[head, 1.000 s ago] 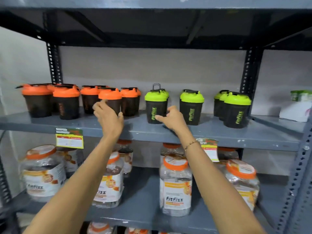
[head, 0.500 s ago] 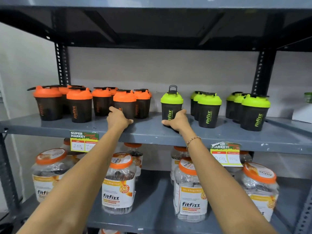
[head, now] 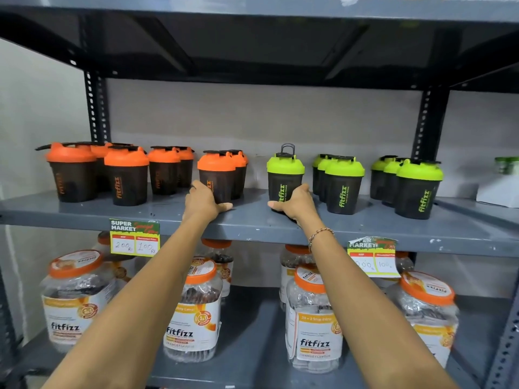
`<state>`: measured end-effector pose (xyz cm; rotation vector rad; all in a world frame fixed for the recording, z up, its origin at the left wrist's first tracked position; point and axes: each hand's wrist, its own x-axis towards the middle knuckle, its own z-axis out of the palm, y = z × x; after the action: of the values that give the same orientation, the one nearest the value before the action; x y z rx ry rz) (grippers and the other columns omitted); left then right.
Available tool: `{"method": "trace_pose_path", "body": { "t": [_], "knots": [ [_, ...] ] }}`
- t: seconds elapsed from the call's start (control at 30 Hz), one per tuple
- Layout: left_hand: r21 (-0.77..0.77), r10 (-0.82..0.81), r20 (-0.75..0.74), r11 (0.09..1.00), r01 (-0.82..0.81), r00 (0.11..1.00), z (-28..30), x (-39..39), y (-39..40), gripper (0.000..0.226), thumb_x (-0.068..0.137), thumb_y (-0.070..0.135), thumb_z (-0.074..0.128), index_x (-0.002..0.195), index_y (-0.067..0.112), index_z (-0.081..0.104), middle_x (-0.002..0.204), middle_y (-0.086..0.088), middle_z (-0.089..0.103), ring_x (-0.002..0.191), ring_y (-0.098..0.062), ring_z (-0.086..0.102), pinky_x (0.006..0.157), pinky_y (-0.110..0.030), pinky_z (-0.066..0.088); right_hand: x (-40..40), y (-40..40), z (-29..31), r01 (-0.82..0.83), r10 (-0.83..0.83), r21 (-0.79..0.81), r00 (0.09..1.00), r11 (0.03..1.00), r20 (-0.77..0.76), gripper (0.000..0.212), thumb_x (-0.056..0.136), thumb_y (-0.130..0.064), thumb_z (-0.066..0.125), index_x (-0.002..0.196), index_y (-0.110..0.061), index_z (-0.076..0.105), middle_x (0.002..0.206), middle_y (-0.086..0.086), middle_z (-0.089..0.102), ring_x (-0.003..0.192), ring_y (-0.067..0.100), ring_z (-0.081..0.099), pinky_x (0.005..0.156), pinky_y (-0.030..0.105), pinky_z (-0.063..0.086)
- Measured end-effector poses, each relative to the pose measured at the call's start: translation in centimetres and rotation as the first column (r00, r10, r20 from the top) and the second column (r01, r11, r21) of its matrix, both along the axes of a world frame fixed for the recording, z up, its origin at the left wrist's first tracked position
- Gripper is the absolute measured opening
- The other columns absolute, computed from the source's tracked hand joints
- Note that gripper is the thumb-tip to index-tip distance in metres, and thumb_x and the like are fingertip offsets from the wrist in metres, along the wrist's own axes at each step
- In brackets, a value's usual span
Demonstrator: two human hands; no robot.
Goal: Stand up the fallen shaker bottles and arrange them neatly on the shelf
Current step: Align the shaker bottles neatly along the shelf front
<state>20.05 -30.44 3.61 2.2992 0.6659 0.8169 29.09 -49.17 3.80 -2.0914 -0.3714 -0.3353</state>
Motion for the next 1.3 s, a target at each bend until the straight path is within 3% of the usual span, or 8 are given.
{"method": "trace_pose_path", "body": {
  "t": [0.2,0.47,0.73,0.93,1.3],
  "knots": [
    [0.065,-0.031,0.012,0.997,0.030,0.999,-0.5,-0.1,0.4,0.074,0.080,0.033,0.074,0.130,0.000,0.031,0.130,-0.021,0.052,0.118,-0.038,0.051,0.096,-0.046,0.047,0.0,0.1,0.0,-0.014,0.011,-0.047,0.998,0.999,-0.063,0.089,0.067,-0.029,0.085,0.129,0.002,0.029,0.131,0.017,0.052,0.121,0.033,0.053,0.100,0.043,0.047],
    [0.131,-0.026,-0.016,0.991,0.028,1.000,-0.6,-0.1,0.4,0.065,0.084,0.035,0.069,0.126,-0.001,0.036,0.126,-0.021,0.055,0.116,-0.037,0.053,0.091,-0.043,0.046,0.3,0.1,0.0,0.011,-0.012,-0.022,0.997,1.000,-0.070,0.082,0.067,-0.020,0.084,0.128,0.006,0.036,0.127,0.018,0.057,0.116,0.031,0.057,0.090,0.035,0.049],
    [0.152,-0.018,-0.044,0.988,0.025,0.999,-0.5,-0.5,0.4,0.064,0.084,0.039,0.068,0.125,0.000,0.038,0.122,-0.019,0.057,0.112,-0.036,0.055,0.088,-0.043,0.048,0.3,0.1,0.0,0.005,-0.009,-0.063,0.998,0.998,-0.060,0.078,0.065,-0.027,0.086,0.125,0.001,0.045,0.125,0.015,0.060,0.113,0.030,0.059,0.089,0.035,0.050],
    [0.075,-0.022,-0.041,0.997,0.025,0.999,-0.5,-0.3,0.3,0.071,0.078,0.036,0.074,0.126,0.003,0.033,0.123,-0.019,0.056,0.114,-0.037,0.055,0.089,-0.045,0.049,0.2,0.1,0.1,0.004,-0.010,-0.087,0.997,0.996,-0.076,0.078,0.066,-0.029,0.086,0.125,-0.001,0.043,0.125,0.015,0.060,0.114,0.030,0.059,0.094,0.039,0.051],
    [0.120,0.023,-0.094,0.993,-0.011,0.995,-0.4,-0.5,0.0,0.070,0.082,0.043,0.069,0.129,0.005,0.034,0.125,-0.018,0.056,0.113,-0.036,0.056,0.088,-0.043,0.049,1.1,0.3,-0.2,-0.008,0.001,-0.071,0.996,0.997,-0.090,0.076,0.058,-0.031,0.087,0.118,-0.002,0.049,0.117,0.014,0.066,0.107,0.030,0.063,0.092,0.044,0.054]
  ]
}}
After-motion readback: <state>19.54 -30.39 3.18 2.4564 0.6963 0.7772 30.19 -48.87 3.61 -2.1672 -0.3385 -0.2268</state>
